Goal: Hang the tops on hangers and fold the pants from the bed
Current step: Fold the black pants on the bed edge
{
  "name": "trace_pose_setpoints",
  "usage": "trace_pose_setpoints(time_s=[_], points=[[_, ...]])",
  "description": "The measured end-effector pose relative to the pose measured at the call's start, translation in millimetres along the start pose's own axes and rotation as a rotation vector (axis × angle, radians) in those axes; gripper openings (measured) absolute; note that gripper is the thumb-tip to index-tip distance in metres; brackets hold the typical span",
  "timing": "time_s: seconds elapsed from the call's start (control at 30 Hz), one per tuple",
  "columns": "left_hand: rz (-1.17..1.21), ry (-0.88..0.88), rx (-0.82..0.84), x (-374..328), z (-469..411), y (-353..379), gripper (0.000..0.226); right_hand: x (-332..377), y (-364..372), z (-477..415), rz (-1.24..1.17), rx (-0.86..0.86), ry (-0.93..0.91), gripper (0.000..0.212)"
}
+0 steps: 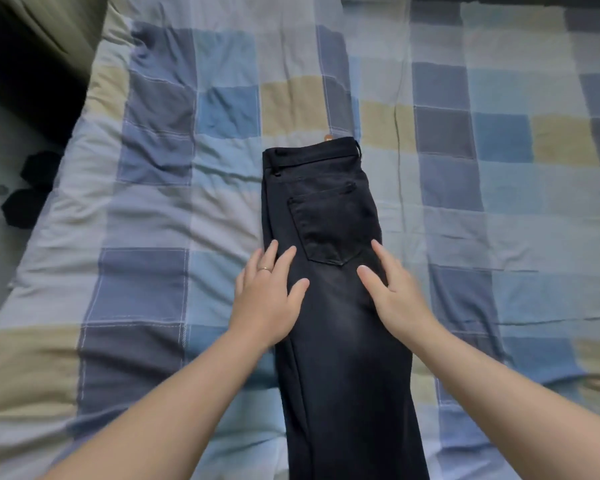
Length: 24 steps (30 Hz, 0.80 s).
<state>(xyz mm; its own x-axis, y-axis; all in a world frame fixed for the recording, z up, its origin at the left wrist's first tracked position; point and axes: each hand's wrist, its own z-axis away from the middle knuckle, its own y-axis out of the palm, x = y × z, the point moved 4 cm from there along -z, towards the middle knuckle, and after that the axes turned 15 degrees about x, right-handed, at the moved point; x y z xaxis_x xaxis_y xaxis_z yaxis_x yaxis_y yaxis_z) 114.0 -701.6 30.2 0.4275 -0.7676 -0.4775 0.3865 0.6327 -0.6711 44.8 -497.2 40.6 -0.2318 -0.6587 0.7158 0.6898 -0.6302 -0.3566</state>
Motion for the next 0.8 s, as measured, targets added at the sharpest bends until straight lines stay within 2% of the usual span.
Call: trace_pose_setpoints(time_s=[0.17, 0.33, 0.53, 0.8], points=[[-0.093, -0.021, 0.087, -16.8, 100.5, 47.1, 0.065, 1.7, 14.5, 85.3, 0.177, 0.135, 0.033, 0.062], [-0.134, -0.062, 0.132, -35.5, 188.2, 101.8, 0.066, -25.0, 29.2, 168.1, 0.375, 0.196, 0.036, 0.063], [-0.101, -0.129, 0.147, -46.6, 277.0, 172.5, 0.066, -92.9, 52.1, 257.3, 0.539, 0.276, 0.067, 0.065], [0.076, -0.322, 0.267, -19.3, 347.9, 270.3, 0.067, -189.3, 77.6, 319.8, 0.575, 0.335, 0.154, 0.066]])
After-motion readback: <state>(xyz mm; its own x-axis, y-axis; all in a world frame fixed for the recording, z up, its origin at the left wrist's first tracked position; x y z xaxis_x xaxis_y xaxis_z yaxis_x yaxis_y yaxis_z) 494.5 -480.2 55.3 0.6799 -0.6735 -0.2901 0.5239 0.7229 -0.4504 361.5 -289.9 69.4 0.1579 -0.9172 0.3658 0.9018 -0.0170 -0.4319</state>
